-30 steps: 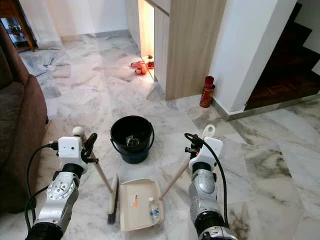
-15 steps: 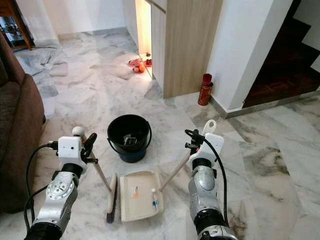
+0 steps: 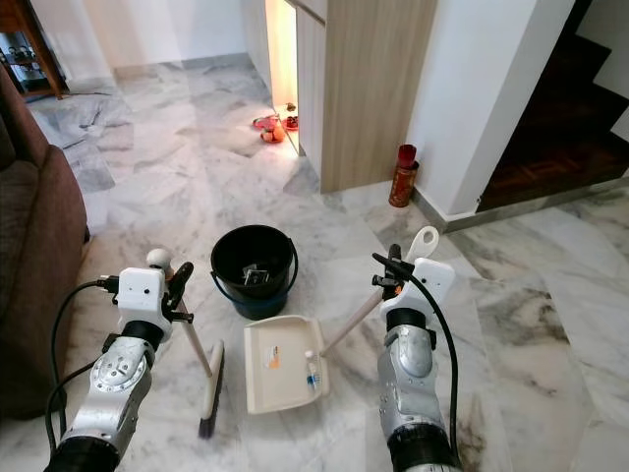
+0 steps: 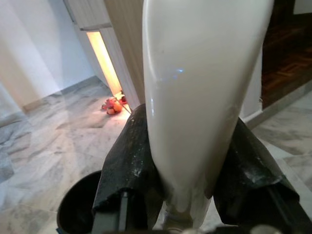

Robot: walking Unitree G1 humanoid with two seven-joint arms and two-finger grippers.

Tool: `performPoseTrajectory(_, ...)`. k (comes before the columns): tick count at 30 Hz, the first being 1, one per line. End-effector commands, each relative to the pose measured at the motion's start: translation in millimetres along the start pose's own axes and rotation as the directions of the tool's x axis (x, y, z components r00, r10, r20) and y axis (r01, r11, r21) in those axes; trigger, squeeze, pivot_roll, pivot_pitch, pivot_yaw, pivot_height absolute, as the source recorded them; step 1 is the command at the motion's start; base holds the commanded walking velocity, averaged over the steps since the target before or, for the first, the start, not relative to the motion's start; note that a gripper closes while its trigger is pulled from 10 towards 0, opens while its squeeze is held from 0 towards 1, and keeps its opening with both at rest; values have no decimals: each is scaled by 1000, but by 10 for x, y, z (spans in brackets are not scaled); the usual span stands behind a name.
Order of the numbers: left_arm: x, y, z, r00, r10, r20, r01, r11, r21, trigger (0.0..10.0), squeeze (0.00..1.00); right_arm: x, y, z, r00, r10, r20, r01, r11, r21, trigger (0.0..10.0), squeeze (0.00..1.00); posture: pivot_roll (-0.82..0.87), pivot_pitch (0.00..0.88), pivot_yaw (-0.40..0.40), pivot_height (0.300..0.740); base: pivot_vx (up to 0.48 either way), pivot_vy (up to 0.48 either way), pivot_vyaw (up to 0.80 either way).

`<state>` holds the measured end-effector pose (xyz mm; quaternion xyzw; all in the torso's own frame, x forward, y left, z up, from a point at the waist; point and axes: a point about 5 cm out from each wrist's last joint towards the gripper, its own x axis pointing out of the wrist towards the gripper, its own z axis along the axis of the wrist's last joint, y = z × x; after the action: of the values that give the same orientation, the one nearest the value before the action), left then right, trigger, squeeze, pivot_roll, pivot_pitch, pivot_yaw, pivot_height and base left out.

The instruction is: Sweep floor

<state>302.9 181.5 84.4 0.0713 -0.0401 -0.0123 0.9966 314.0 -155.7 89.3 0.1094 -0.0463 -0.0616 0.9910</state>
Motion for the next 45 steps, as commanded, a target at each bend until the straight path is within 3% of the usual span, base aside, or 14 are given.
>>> performPoseTrajectory(1, 19, 71, 67, 999, 22, 37, -23, 1000, 18, 10000, 0, 29, 107, 167, 997, 31, 64, -34, 998, 51, 10000, 0, 130, 0, 10, 740, 0, 0, 0)
performPoseTrajectory(7, -9, 106, 51, 999, 32, 34, -33, 999, 25, 10000, 0, 28, 120, 208, 999, -18, 48, 10, 988, 154, 10000, 0, 128, 0, 9, 740, 0, 0, 0)
performPoseTrajectory(21, -221, 342, -81, 995, 95, 3, -95, 992, 83, 10000, 0, 75, 232, 460, 996, 12, 93, -29, 983, 181, 10000, 0, 144, 0, -5, 740, 0, 0, 0)
performPoseTrajectory(45, -270, 354, -128, 989, 148, 13, -148, 985, 93, 10000, 0, 184, 430, 932, 956, 57, 287, -118, 973, 200, 10000, 0, 149, 0, -18, 740, 0, 0, 0)
